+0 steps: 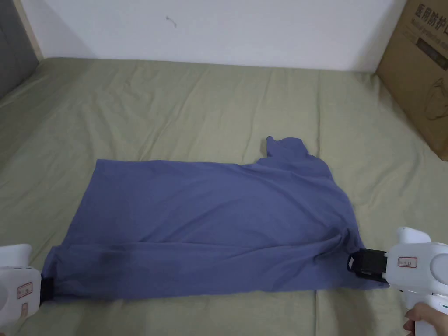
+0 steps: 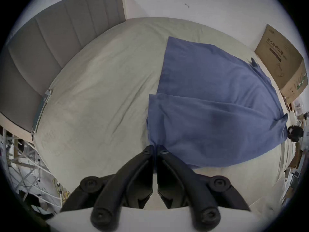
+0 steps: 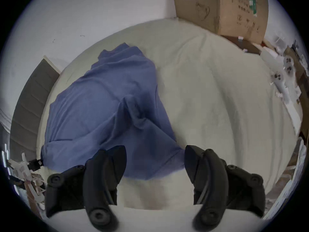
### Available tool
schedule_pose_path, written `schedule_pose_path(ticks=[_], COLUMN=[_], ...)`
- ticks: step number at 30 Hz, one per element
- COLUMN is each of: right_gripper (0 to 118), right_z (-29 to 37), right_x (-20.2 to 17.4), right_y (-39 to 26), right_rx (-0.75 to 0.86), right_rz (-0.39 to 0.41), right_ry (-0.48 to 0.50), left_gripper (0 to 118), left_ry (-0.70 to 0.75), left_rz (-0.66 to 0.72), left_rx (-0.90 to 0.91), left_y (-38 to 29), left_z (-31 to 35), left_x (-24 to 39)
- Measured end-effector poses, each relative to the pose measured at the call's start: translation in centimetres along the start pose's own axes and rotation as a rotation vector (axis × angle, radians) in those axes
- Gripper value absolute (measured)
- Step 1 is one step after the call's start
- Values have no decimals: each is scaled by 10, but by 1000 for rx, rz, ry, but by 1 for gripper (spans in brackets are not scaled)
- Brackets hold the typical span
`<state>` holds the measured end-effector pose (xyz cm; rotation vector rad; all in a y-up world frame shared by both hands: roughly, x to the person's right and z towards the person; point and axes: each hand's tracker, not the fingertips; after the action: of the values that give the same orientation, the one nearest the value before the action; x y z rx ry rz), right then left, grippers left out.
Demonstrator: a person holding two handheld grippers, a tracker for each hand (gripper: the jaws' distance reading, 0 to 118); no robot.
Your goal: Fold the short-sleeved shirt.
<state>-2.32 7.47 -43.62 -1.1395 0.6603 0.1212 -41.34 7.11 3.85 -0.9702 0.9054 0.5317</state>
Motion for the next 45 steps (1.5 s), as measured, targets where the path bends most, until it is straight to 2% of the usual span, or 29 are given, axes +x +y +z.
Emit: schedule_pose_path(ticks=[1, 2, 3, 6, 13, 20, 22, 25, 29, 30, 31, 32, 33, 34, 37, 38, 39, 40, 41, 43, 45], right_gripper=[47, 7, 3, 3, 3, 3, 3, 3, 6, 19, 46, 59, 59, 59, 59, 57, 49, 21, 0, 0, 0], right_z=[-9, -16, -22, -14, 33, 73, 81, 82, 68, 68, 69, 71, 75, 79, 91, 94, 94, 94, 93, 83, 71], right_x=[0, -6, -13, -31, -18, -6, 5, 27, 42, 40, 38, 36, 34, 33, 26, 22, 16, 12, 6, -3, -7], right_y=[1, -2, -7, -11, -8, -35, -55, -90, -128, -129, -128, -126, -123, -117, -90, -80, -70, -59, -51, -37, -27], right_rx=[-43, -83, -103, -47, 8, 24, 16, -49, -104, -103, -109, -96, -75, -72, 6, 29, 44, 71, 92, 102, 57], right_rz=[13, 29, 71, 134, 90, 133, 119, 42, 32, 25, 39, 71, 85, 79, 64, 70, 81, 102, 126, 134, 122], right_ry=[11, -11, -43, -111, -34, -65, -78, -75, -71, -77, -123, -153, -146, -143, -86, -71, -69, -71, -84, -100, -43], left_gripper=[2, 1, 2, 1, 2, 2, 1, 2, 5, 15, 45, 78, 101, 110, 102, 90, 65, 13, 0, 0, 0], left_ry=[-4, -12, -20, -36, -75, -101, -116, -100, -105, -101, -95, -81, -82, -86, -107, -113, -133, -159, -172, -155, -140], left_rz=[10, 20, 29, 39, 33, 12, 9, -19, -27, -15, -7, 1, 4, 8, 30, 30, 25, 18, 7, -23, -101], left_rx=[8, 18, 21, 29, 47, 43, 26, -36, -84, -74, -79, -89, -88, -89, -9, 2, 24, 57, 72, 84, 48], left_y=[-1, 2, 3, 7, 12, -6, -19, -43, -68, -70, -70, -68, -66, -62, -47, -39, -32, -26, -20, -7, 6], left_z=[2, 4, 6, 12, 28, 51, 54, 49, 37, 37, 38, 40, 42, 45, 63, 66, 69, 72, 71, 64, 55], left_x=[-1, -5, -6, -8, -14, -20, -23, -24, -24, -24, -24, -24, -25, -26, -21, -17, -12, -6, -1, 14, 26])
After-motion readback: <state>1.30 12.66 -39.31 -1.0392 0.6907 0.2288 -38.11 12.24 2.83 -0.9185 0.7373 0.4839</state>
